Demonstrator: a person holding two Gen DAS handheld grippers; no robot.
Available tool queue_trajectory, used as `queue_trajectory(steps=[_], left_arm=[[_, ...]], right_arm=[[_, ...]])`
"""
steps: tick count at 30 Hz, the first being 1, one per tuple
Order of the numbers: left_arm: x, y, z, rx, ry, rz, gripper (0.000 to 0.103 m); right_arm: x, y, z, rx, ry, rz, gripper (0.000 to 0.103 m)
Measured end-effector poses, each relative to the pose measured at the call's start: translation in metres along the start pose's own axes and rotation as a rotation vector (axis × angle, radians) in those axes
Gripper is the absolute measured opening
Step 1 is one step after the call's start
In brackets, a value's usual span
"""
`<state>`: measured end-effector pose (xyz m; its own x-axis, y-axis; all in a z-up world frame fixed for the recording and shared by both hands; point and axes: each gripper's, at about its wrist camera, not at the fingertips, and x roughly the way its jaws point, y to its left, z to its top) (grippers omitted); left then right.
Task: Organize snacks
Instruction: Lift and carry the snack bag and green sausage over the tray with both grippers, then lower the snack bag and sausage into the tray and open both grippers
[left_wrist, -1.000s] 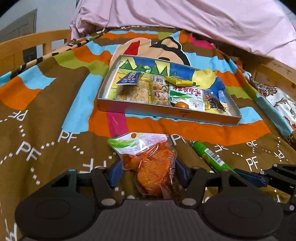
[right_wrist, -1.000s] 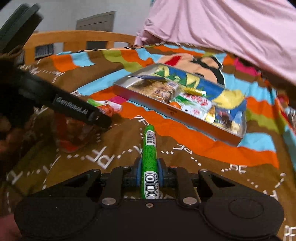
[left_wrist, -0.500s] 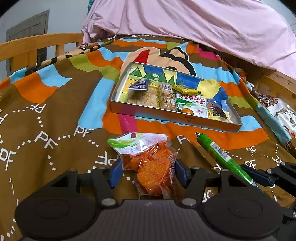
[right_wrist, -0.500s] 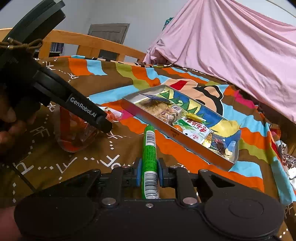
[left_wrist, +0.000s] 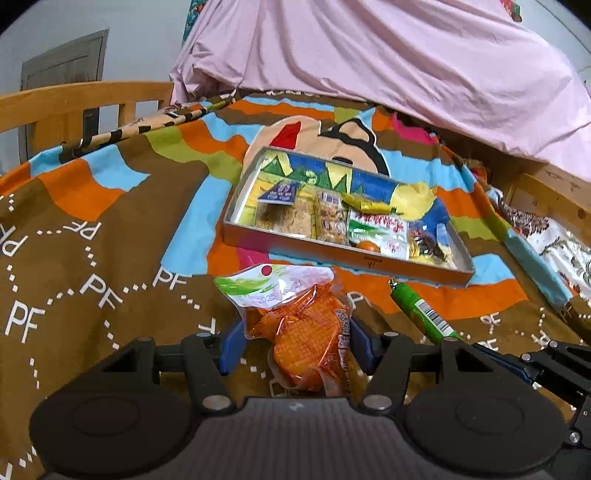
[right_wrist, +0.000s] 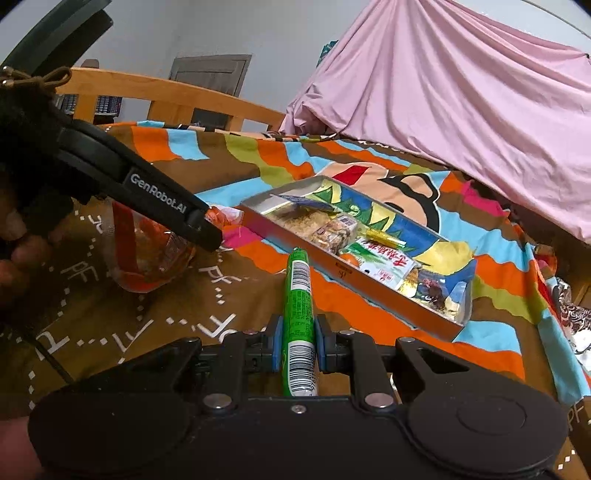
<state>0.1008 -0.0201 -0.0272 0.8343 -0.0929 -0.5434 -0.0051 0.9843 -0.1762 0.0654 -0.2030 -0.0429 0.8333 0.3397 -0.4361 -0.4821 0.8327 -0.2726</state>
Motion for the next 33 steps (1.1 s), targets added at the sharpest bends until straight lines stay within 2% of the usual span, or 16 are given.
queue_trajectory(steps=[9,18,25,30,33], left_arm=[[-0.006,0.000,0.010,-0.018,-0.063,-0.023,0.064],[0.008,-0.017,0.060,0.035,-0.147,-0.070,0.064],[0.038,-0.037,0.104,0.071,-0.231,-0.105,0.064],[0.071,-0.053,0.123,0.118,-0.256,-0.115,0.064],[0.093,-0.061,0.131,0.130,-0.244,-0.112,0.064]], right_arm=[[-0.006,-0.008,0.007,-0.027,-0.053,-0.050,0.019],[0.003,-0.034,0.037,-0.140,-0.137,-0.110,0.019],[0.037,-0.077,0.064,-0.175,-0.195,-0.184,0.019],[0.071,-0.104,0.073,-0.159,-0.199,-0.233,0.019],[0.092,-0.117,0.075,-0.150,-0.185,-0.261,0.019]])
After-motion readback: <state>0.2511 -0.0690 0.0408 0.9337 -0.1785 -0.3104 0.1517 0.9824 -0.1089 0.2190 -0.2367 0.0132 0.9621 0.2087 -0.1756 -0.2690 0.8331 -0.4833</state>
